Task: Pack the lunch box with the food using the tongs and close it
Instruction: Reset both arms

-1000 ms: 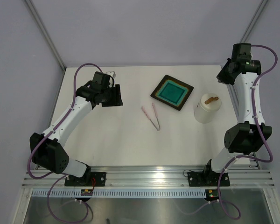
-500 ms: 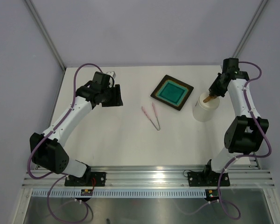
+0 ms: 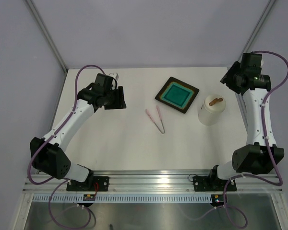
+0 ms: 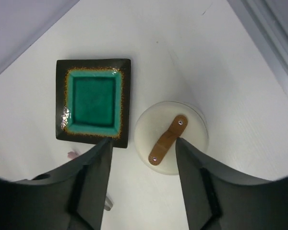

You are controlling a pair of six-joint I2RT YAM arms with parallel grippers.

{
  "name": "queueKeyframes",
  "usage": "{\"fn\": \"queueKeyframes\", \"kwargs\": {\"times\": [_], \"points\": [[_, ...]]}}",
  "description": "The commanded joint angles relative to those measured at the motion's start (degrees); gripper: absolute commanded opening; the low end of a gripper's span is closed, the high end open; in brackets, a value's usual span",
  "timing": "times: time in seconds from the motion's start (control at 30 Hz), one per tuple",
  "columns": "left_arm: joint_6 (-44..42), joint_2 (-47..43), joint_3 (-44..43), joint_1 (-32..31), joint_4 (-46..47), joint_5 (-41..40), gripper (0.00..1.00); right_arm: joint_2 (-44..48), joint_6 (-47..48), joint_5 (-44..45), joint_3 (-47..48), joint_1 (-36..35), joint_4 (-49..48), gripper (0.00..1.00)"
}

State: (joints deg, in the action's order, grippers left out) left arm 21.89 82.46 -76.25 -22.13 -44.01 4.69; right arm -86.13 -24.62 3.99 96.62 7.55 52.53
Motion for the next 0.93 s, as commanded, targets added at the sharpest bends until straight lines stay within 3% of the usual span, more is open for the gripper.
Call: {"fn": "queueKeyframes", "kwargs": {"times": [0.0,0.03,0.17,0.33,0.37,0.5,0.9], "points": [[0.3,-3.7,0.0,0.2,2.1,-0.7,0.54,6.8,1.9,0.7,-5.9,-0.3,-7.5,0.66],[0.3,-4.6,0.3,0.3,2.8,-1.0,0.54,7.7,2.1,0.8,-6.9,-0.3,-8.2,0.80],[0.3,-8.5,1.8,0.3,5.4,-2.0,0.55,11.6,3.0,2.0,-11.8,-0.3,-11.2,0.99],[0.7,-14.2,3.9,0.3,9.5,-4.4,0.60,19.2,2.9,3.3,-17.5,-0.3,-16.9,1.00],[0.8,-15.2,4.3,0.4,11.2,-5.1,0.74,21.2,3.0,3.9,-19.0,-0.3,-17.5,0.99],[-0.5,-19.7,6.1,0.4,14.2,-7.6,0.99,25.0,3.4,7.5,-22.0,-0.3,-19.7,1.00],[-3.4,-26.4,5.1,0.4,18.3,-10.7,0.99,27.5,3.1,14.2,-23.1,-0.3,-19.8,0.99]]}}
